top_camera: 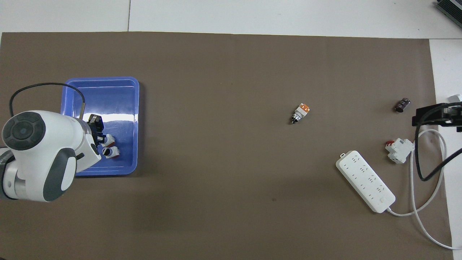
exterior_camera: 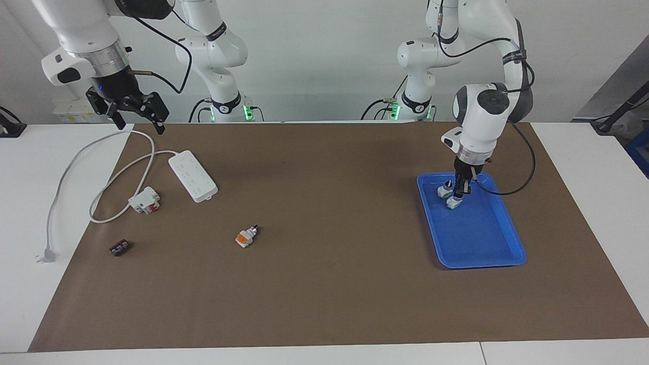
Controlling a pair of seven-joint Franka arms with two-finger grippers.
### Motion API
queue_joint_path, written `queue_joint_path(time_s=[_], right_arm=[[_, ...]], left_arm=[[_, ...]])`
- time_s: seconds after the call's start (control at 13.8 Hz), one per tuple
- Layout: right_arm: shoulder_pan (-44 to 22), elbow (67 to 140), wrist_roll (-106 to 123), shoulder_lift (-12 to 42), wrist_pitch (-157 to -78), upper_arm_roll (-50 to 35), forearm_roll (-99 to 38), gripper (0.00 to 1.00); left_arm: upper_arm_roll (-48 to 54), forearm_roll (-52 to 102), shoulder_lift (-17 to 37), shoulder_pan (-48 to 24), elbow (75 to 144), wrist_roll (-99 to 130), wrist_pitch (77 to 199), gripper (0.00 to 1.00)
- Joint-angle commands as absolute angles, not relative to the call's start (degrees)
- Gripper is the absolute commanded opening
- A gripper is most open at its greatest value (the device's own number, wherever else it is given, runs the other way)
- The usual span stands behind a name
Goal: Turn and place switch with both arms
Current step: 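Release the switch in the tray and raise the left gripper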
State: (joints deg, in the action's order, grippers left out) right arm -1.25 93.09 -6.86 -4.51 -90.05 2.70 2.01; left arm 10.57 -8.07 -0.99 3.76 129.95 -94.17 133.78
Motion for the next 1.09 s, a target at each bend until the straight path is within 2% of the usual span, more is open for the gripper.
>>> queue_joint_path(time_s=[0.0,0.07,0.22,0.51,0.72,1.01], right_arm=[[-2.37,92.81,-6.68,-4.66,-89.65,3.87,1.93,1.0],[-2.37,92.2,-6.51,-4.31,-89.04,3.95,1.93,1.0],[-2.29,85.64,-6.5,-0.54,-83.69,4.13,2.2,1.0],[-2.81,90.86,-6.94,-3.07,-87.08,4.22,1.85,1.0],[-2.72,90.97,-6.77,-3.08,-88.33,4.22,1.85,1.0],[-2.9,90.88,-6.59,-3.43,-87.98,3.61,1.85,1.0]], left_arm=[[10.46,-9.14,-4.48,3.52,131.14,-84.53,130.88,1.0],[10.46,-9.14,-5.79,3.52,131.13,-79.33,130.78,1.0],[10.37,-9.14,-7.72,3.6,131.22,-72.1,130.69,1.0],[10.46,-9.14,-10.45,3.61,131.13,-44.12,123.07,1.0],[10.72,-9.05,-10.63,2.82,130.26,-19.93,122.08,1.0],[10.72,-7.74,-10.28,2.9,120.52,-10.11,112.7,1.0]])
